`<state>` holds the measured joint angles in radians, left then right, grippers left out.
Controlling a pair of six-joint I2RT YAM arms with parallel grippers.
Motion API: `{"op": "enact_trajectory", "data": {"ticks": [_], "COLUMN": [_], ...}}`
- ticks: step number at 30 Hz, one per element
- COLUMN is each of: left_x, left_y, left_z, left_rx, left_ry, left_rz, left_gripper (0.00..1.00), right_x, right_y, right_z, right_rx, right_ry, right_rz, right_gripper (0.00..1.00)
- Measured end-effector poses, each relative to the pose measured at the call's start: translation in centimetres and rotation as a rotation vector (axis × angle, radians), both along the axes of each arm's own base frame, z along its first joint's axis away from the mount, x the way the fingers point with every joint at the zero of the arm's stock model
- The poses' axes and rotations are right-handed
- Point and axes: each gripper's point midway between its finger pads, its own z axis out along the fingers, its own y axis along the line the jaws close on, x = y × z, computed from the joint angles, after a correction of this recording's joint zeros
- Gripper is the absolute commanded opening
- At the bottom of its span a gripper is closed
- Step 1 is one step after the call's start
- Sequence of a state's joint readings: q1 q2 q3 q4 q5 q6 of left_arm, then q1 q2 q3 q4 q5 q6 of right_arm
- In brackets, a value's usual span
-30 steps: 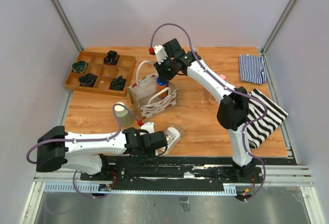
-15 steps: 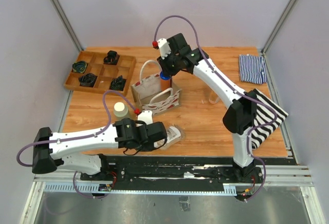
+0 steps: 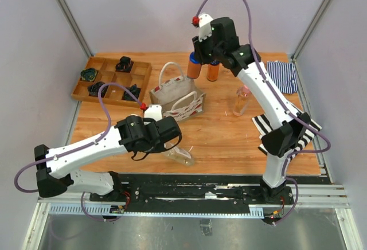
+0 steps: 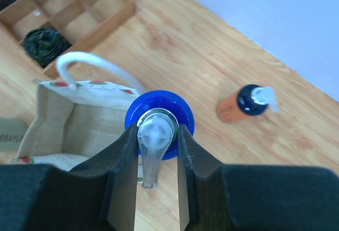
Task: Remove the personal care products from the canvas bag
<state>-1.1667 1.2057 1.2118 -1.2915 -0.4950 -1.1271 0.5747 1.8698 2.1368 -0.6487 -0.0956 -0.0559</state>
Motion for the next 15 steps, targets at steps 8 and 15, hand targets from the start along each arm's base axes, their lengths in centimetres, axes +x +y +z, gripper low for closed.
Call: {"op": "enact_trajectory", "data": {"ticks": [8, 15], "left_x": [4.5, 7.3], "left_y": [-0.3, -0.6], "left_z": [3.1, 2.9], "left_rx": [0.064, 0.145], "left_ry": [-0.088, -0.102], "left_rz": [0.011, -0.008], "left_gripper": [0.01, 0.01], "right_x": [3.3, 4.5], "right_y": [-5.9, -8.0], "right_z": [1.7, -0.2], "right_rx": [0.045, 0.05], "right_ry": [-0.025, 0.016], "right_rz": [-0.176, -0.236], "right_gripper": [0.01, 0.01]}}
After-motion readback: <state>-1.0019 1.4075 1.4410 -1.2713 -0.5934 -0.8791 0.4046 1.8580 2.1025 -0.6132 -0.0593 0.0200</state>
